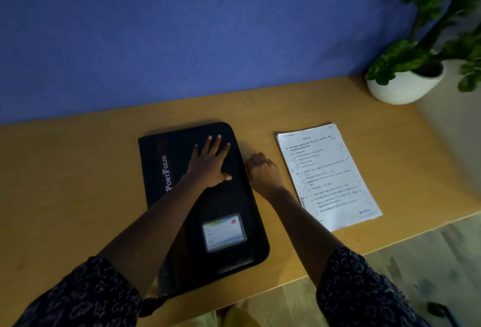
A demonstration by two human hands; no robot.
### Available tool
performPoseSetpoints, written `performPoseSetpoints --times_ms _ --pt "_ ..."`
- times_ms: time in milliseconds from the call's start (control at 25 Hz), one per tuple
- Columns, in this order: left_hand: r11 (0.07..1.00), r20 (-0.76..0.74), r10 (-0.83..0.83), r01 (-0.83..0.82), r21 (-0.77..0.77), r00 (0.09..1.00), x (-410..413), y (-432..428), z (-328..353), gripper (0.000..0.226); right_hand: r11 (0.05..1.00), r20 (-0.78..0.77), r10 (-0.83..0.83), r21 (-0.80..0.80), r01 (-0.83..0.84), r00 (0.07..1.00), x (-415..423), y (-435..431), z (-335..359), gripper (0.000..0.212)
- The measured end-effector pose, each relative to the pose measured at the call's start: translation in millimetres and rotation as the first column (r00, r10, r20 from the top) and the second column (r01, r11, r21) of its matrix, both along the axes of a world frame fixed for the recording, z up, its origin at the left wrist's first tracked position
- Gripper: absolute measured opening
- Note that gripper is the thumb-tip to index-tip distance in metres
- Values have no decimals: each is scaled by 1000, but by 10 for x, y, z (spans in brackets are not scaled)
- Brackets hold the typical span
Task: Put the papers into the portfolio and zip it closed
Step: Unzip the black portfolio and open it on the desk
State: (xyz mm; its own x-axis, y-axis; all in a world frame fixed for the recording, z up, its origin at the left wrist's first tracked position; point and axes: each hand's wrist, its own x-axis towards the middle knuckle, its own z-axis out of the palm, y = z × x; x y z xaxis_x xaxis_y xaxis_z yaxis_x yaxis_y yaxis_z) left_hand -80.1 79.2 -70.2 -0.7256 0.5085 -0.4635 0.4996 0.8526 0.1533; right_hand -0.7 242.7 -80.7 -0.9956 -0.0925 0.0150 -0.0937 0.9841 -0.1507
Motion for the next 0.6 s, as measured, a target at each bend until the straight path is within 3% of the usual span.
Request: performPoseSetpoints --times_ms 280,480,600 --pt "994 -58 95 -92 51 994 474 -19 -22 81 997 -27 -7 -72 6 1000 900 91 -130 7" --pt "998 -47 23 -20 55 999 1222 -154 -34 86 994 -41 -28 -111 24 999 1418 98 -165 7" --pt "997 1 -45 45 56 999 1644 -262 -11 103 990 -23 -52 -136 48 998 1655 83 -151 6"
